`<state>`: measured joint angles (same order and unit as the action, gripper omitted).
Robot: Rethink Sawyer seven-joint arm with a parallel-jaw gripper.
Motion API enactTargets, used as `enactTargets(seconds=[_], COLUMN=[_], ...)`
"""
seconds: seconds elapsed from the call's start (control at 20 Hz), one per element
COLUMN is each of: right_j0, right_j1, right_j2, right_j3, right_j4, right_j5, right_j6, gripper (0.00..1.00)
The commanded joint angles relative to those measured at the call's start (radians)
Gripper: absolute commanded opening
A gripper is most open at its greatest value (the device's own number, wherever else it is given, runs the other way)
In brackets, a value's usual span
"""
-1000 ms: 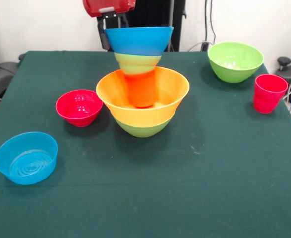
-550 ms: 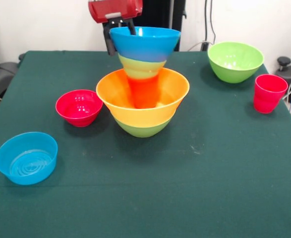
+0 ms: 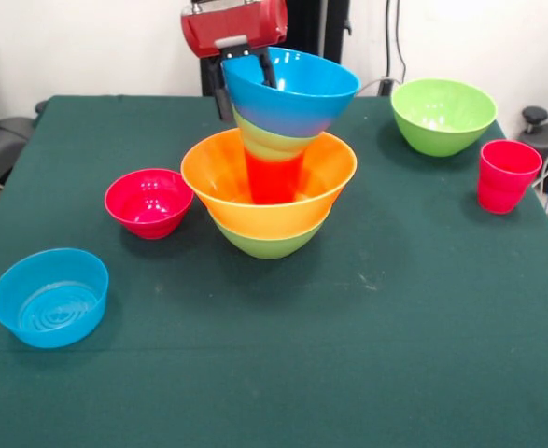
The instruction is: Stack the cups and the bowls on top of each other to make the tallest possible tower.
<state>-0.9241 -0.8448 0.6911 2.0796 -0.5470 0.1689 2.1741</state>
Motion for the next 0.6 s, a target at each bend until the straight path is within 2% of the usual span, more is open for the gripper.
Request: enactTargets(seconds=[0.05, 0.35, 0.6], right_j0=[0.037, 0.032, 0.032], right_j1=[0.023, 0.017, -0.02], right_j2=[-0.045, -0.048, -0.052], right_j3=[-0.068, -0.053, -0.041], right_j4=[-0.056, -0.062, -0.053], right_j5=[0.048, 0.049, 0.085], right_j6=[-0.027, -0.031, -0.041], gripper=[1.0, 1.0, 1.0])
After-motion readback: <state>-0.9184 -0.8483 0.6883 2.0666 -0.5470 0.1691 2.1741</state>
